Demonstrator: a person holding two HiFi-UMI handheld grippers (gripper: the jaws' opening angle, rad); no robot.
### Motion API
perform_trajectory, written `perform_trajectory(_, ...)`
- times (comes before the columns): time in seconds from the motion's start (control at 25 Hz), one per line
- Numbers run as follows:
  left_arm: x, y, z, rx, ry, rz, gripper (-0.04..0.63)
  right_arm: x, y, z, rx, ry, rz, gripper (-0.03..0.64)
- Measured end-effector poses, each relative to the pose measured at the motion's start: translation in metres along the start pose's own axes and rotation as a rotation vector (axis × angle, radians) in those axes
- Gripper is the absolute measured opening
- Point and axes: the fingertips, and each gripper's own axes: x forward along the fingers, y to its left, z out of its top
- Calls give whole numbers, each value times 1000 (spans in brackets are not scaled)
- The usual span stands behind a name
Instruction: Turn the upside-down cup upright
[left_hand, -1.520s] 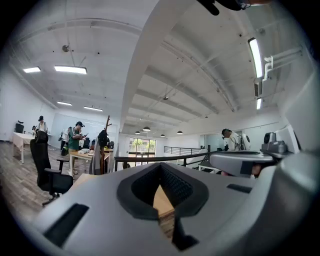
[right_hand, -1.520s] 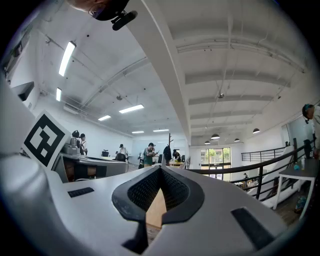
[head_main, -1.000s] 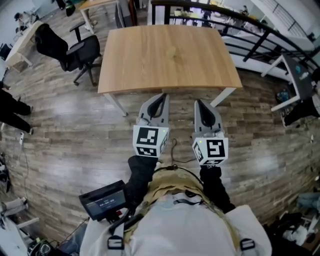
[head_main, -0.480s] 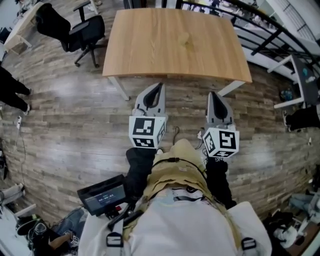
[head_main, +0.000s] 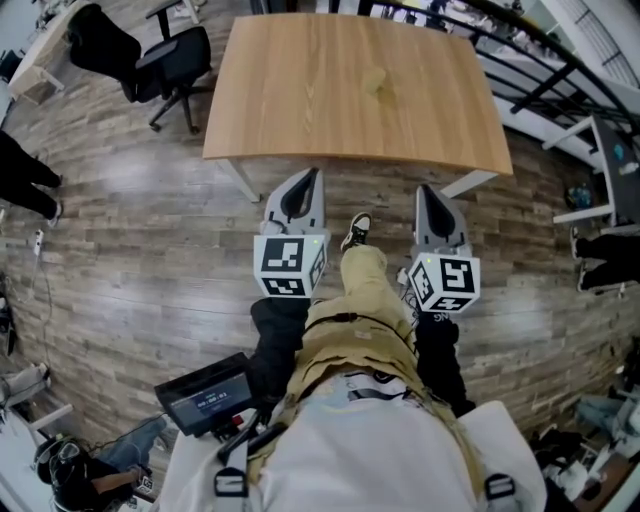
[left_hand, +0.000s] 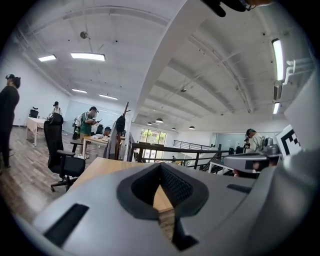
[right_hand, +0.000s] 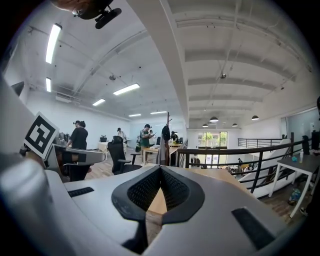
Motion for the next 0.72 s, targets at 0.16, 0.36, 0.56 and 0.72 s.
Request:
perform_trajectory(0.16,47,10,-4,31,4,17,-3,51,-33,-20,44,5,6,21)
perform_trajectory(0.36,134,34,22,66,10,63,-3,135,-73,-3,58,-6,61,21)
perform_trajectory(0.56,229,49,49,112,1,75,-3,221,-123,4,94,-5,91,21)
perform_trajectory(0.72,298,65,63,126,9,99,-3,284,-155,6,112,6,125,21)
